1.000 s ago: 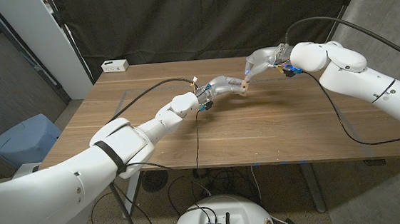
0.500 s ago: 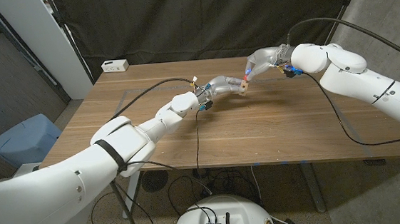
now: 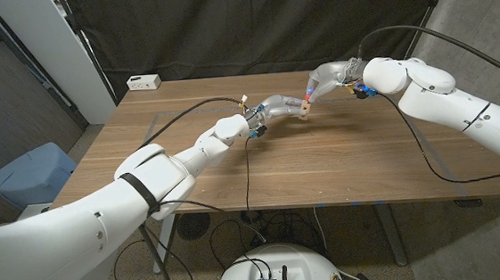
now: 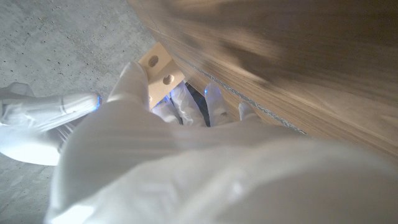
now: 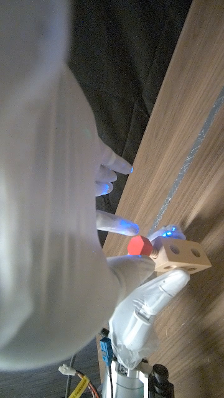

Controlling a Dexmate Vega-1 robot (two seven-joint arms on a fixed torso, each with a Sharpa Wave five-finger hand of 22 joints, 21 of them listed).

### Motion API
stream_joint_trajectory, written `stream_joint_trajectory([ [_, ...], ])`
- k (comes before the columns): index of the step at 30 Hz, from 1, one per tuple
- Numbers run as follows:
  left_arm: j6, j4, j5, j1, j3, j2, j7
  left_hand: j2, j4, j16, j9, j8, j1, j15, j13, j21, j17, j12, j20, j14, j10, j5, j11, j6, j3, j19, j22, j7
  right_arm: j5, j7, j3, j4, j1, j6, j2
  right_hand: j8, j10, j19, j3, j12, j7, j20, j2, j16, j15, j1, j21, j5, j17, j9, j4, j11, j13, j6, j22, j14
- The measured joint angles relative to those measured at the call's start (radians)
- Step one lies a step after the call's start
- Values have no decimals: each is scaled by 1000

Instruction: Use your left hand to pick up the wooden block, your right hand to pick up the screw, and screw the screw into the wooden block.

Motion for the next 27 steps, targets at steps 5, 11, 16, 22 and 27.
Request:
stream_joint_trajectory([
  [5,2,1,-1,-1,2,-1,2,0,0,0,0,0,0,0,0,0,0,0,0,0,0,0,0,0,0,0,0,0,1,-1,-3,5,3,3,2,-4,0,0,3,0,3,0,1,0,0,9,0,0,0,-3,3,0,0,3,0,0],
  [11,4,3,-3,-2,4,-3,3,0,0,0,0,-1,0,0,0,0,0,0,0,0,0,0,0,0,0,0,0,0,2,-5,-6,11,4,5,4,-4,0,0,6,0,1,0,4,0,0,19,0,0,0,-10,6,0,0,28,0,0],
  [16,4,3,-3,-2,5,-3,3,0,0,0,0,-1,0,0,0,0,0,0,0,0,0,0,0,0,0,0,0,0,2,-8,-7,14,4,6,4,-4,5,6,10,8,-4,-6,4,5,0,20,0,0,0,-18,10,-5,0,61,0,0],
  [22,3,3,-4,-2,6,-3,3,0,0,0,0,-2,0,0,0,0,0,0,0,0,0,0,0,0,0,0,0,0,2,-13,-8,14,4,6,5,3,14,15,14,8,-3,-7,-1,5,-5,25,7,-7,0,-24,15,-8,0,97,0,5],
  [27,-2,3,-4,-2,7,-2,3,0,-1,0,0,-2,0,0,0,0,0,0,0,0,0,0,0,0,-1,0,0,0,1,-15,-8,14,4,6,5,11,20,16,23,8,-7,-6,-1,9,-11,25,7,-7,3,-30,14,-12,0,129,0,11],
])
